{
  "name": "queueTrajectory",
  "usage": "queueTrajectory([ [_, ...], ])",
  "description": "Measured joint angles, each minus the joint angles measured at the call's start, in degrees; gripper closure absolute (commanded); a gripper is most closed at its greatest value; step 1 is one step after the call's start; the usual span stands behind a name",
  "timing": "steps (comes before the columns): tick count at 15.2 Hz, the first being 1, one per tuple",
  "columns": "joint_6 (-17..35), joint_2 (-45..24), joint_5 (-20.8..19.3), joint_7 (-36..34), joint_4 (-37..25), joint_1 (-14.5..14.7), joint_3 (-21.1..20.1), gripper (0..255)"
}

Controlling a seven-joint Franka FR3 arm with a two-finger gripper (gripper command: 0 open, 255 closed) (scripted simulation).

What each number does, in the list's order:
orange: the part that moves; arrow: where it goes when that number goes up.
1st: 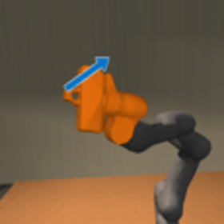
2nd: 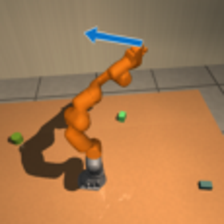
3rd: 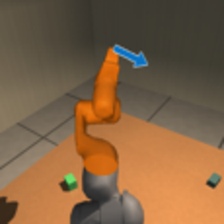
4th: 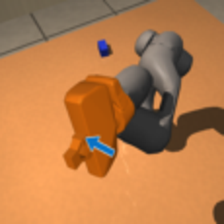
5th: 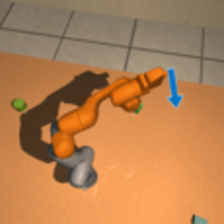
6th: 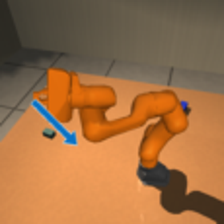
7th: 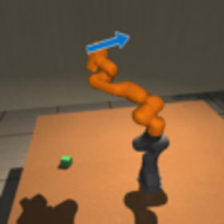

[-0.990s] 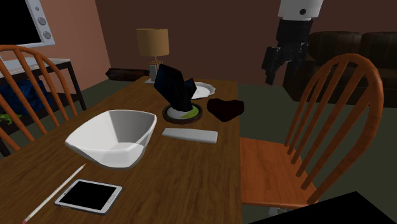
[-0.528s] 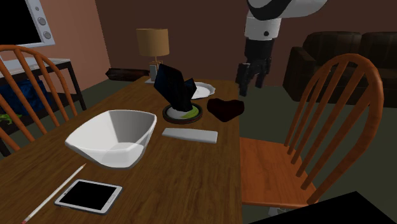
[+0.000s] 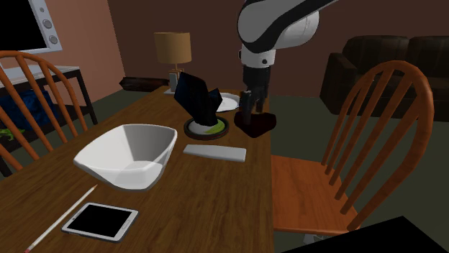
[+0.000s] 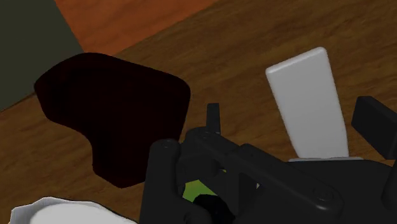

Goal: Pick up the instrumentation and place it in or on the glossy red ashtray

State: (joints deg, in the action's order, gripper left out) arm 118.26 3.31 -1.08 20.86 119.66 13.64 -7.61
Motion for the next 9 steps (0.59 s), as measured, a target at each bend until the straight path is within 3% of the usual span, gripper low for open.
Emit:
queueTrajectory([
  [9, 3.54, -15.04, -2.68, 7.03, -9.59, 4.3, -4.13, 0],
])
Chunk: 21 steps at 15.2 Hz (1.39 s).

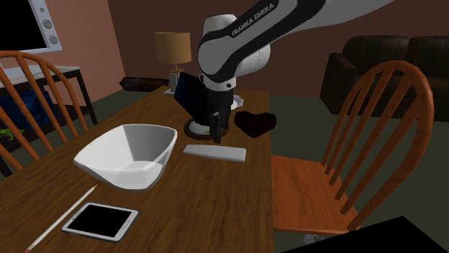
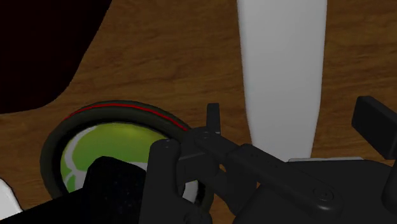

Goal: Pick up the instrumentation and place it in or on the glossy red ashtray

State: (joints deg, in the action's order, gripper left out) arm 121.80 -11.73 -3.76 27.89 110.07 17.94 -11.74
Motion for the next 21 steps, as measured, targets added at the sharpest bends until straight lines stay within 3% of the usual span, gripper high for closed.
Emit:
queueTrajectory([
  [5, 2.3, -4.98, -1.39, 1.71, -2.05, 1.37, -0.98, 0],
  [16, 6.0, -7.07, -2.1, 1.28, -0.38, 1.6, -0.79, 0],
  [17, 6.0, -7.07, -2.1, 1.28, -0.38, 1.6, -0.79, 255],
  [21, 5.99, -7.07, -2.1, 1.29, -0.39, 1.6, -0.78, 255],
])
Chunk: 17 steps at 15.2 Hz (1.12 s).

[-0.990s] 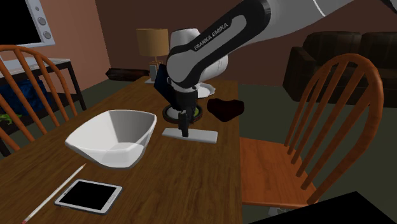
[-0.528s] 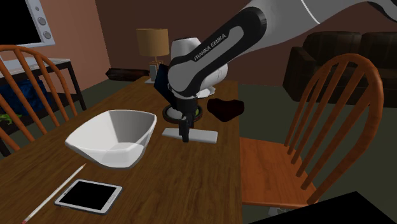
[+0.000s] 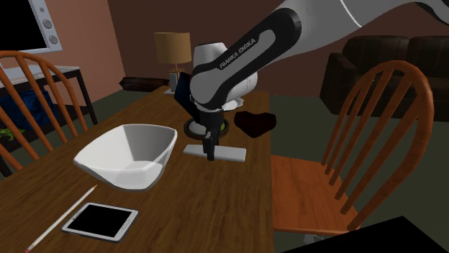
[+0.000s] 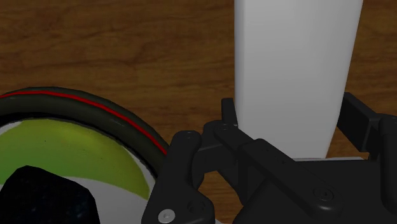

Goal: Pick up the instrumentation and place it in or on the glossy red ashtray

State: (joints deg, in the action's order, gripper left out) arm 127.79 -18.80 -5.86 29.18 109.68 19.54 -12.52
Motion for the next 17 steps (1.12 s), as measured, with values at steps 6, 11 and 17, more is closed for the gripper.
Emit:
queueTrajectory([
  [6, 0.01, 0.0, 0.0, 0.0, 0.0, 0.0, 0.0, 255],
  [11, -2.63, 1.68, 0.55, 0.36, -0.99, -0.14, -0.22, 255],
  [17, -6.45, 3.74, 1.22, 0.9, -2.82, -0.34, -0.42, 255],
])
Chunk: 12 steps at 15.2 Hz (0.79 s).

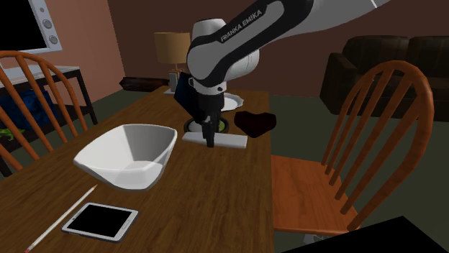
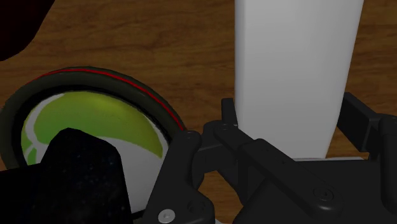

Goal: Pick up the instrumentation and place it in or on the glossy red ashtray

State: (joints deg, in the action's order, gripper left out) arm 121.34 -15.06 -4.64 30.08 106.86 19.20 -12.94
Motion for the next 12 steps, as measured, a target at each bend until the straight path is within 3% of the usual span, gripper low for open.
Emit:
queueTrajectory([
  [12, -8.29, 2.97, 0.98, 0.72, -5.41, -0.16, -0.27, 255],
])
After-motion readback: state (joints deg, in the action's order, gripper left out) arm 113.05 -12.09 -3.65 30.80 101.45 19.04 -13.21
